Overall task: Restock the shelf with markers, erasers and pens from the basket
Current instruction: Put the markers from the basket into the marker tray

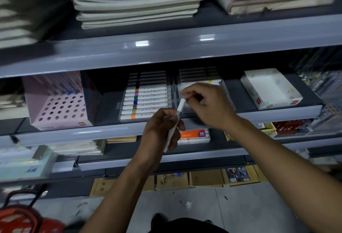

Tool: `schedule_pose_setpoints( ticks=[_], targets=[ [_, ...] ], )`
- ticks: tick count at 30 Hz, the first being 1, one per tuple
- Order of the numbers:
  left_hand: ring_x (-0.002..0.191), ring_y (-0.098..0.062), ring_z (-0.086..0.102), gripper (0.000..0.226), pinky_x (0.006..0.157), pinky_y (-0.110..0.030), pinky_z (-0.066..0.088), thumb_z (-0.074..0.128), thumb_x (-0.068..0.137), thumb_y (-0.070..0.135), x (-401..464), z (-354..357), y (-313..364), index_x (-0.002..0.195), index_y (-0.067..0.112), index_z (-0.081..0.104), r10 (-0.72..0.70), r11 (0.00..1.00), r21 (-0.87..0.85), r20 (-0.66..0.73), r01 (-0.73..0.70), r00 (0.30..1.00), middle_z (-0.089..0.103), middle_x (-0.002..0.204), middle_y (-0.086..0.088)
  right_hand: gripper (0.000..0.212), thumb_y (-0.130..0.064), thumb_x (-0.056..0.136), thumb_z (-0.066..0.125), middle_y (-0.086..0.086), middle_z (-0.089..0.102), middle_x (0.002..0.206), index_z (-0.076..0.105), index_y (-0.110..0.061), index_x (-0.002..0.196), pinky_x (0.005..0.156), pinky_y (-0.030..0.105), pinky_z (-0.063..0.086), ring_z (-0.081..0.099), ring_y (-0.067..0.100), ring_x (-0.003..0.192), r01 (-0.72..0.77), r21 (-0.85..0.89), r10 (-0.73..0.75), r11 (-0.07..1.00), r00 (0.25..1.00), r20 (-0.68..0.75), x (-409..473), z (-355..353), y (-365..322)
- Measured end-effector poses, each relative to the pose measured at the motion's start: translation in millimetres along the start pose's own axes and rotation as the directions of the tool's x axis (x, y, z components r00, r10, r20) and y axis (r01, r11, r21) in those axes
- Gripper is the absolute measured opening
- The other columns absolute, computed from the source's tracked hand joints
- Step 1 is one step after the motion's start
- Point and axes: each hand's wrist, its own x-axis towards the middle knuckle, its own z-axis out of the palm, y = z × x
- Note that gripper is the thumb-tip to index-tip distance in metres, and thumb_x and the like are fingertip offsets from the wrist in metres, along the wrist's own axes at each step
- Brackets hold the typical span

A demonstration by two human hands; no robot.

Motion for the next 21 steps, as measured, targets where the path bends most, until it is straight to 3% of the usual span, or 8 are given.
schedule_pose_setpoints(
  ticks=[5, 9, 12, 17, 19, 21],
  targets=[
    [0.043, -0.019, 0.034, 0.026, 0.043, -0.023, 0.033, 0.042, 0.110, 0.020, 1, -1, -1, 0.109, 0.000, 0.059, 0.060, 0.994, 0.086, 0.018, -0.061, 0.998, 0.067, 0.086, -0.019, 0.032, -0.025, 0.098, 0.062, 0.005, 0.067, 0.088, 0.062, -0.019, 0.129, 0.075, 0.052, 0.053, 0.066, 0.030, 0.082, -0.126, 0.338, 0.078, 0.933, 0.985, 0.155, -25, 7, -21],
    [0.041, -0.019, 0.032, 0.030, 0.041, -0.022, 0.031, 0.037, 0.113, 0.020, 0, -1, -1, 0.118, 0.001, 0.060, 0.033, 0.986, 0.164, -0.015, -0.030, 0.999, 0.073, 0.089, -0.022, 0.012, -0.022, 0.098, 0.066, 0.001, 0.062, 0.079, 0.062, -0.013, 0.106, 0.074, 0.054, 0.051, 0.060, 0.031, 0.076, -0.175, 0.405, 0.131, 0.898, 0.982, 0.133, -29, 6, -21],
    [0.046, -0.021, 0.034, 0.026, 0.043, -0.024, 0.030, 0.042, 0.112, 0.022, 0, -4, -1, 0.119, 0.004, 0.060, 0.004, 0.986, 0.169, -0.053, 0.005, 0.999, 0.073, 0.087, -0.020, 0.021, -0.034, 0.096, 0.067, 0.016, 0.053, 0.074, 0.059, -0.015, 0.090, 0.064, 0.046, 0.044, 0.051, 0.031, 0.067, -0.209, 0.460, 0.213, 0.863, 0.976, 0.043, -29, 1, -19],
    [0.052, -0.019, 0.038, 0.018, 0.047, -0.027, 0.029, 0.048, 0.109, 0.009, -1, -8, -3, 0.105, 0.010, 0.065, 0.017, 0.989, 0.149, -0.088, -0.003, 0.996, 0.066, 0.081, -0.011, 0.036, -0.048, 0.089, 0.067, 0.023, 0.047, 0.070, 0.056, -0.017, 0.076, 0.060, 0.047, 0.039, 0.044, 0.031, 0.062, -0.266, 0.470, 0.351, 0.842, 0.931, -0.100, -28, -9, -13],
    [0.051, -0.014, 0.038, 0.017, 0.045, -0.023, 0.030, 0.050, 0.108, 0.010, 0, -7, -4, 0.103, 0.012, 0.066, 0.054, 0.984, 0.172, -0.093, -0.037, 0.994, 0.063, 0.077, -0.007, 0.031, -0.048, 0.089, 0.068, 0.014, 0.053, 0.069, 0.059, -0.020, 0.077, 0.058, 0.041, 0.039, 0.048, 0.020, 0.061, -0.277, 0.395, 0.356, 0.876, 0.924, -0.141, -28, -10, -10],
    [0.051, -0.011, 0.039, 0.015, 0.045, -0.020, 0.033, 0.050, 0.109, 0.010, 0, -6, -6, 0.102, 0.010, 0.064, 0.108, 0.971, 0.225, -0.097, -0.084, 0.989, 0.061, 0.075, -0.004, 0.020, -0.038, 0.092, 0.071, 0.001, 0.063, 0.081, 0.064, -0.019, 0.091, 0.065, 0.039, 0.049, 0.059, 0.016, 0.072, -0.229, 0.232, 0.275, 0.945, 0.942, -0.190, -30, -12, -9]
  ],
)
